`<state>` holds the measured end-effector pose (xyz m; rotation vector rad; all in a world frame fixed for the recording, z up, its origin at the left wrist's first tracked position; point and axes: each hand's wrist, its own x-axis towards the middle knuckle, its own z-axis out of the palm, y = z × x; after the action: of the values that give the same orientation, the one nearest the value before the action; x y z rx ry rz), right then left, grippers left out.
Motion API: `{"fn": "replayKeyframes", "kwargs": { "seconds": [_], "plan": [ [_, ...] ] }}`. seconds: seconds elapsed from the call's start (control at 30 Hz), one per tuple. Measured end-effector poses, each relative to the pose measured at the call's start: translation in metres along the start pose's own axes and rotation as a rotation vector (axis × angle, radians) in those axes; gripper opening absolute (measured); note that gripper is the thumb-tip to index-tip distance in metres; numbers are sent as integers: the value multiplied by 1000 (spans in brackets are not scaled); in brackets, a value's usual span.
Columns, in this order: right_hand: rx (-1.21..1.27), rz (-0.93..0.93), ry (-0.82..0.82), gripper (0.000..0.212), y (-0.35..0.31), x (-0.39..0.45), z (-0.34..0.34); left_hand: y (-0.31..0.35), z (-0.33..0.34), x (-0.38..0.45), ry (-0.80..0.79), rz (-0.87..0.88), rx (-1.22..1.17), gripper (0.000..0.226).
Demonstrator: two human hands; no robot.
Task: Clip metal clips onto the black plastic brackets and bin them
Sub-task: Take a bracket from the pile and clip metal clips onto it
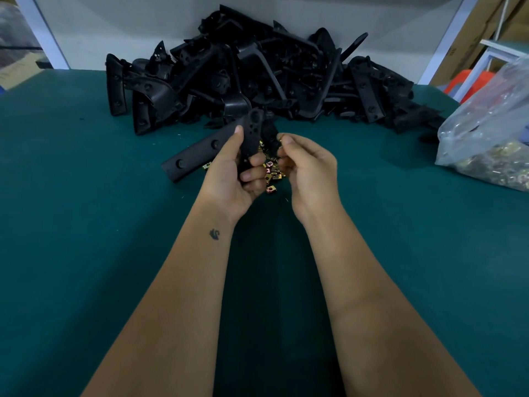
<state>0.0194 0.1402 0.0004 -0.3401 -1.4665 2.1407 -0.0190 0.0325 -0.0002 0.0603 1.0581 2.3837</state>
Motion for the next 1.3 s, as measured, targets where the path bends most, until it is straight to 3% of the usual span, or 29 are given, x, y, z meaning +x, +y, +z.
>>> {"fn": "replayKeyframes", "kwargs": {
  "seconds": [0.13,0.43,0.8,1.03,1.17,1.3],
  "plan": [
    [4,40,-117,13,-2,-2,2,0,0,0,-10,-20,23,35],
    [-2,54,-154,14,-4,-3,4,-1,2,0,-61,-22,177,40],
    [-151,-29,-143,18,1,-1,-1,-3,7,-2,71,35,359,37],
    [18,38,-156,16,-1,-3,2,-6,9,0,77,40,304,38],
    [98,67,-215,13,-5,-4,2,-6,7,1,79,44,120,38],
    [-106,-51,-139,10,-5,-12,11,-7,6,1,69,37,58,37]
  ]
}}
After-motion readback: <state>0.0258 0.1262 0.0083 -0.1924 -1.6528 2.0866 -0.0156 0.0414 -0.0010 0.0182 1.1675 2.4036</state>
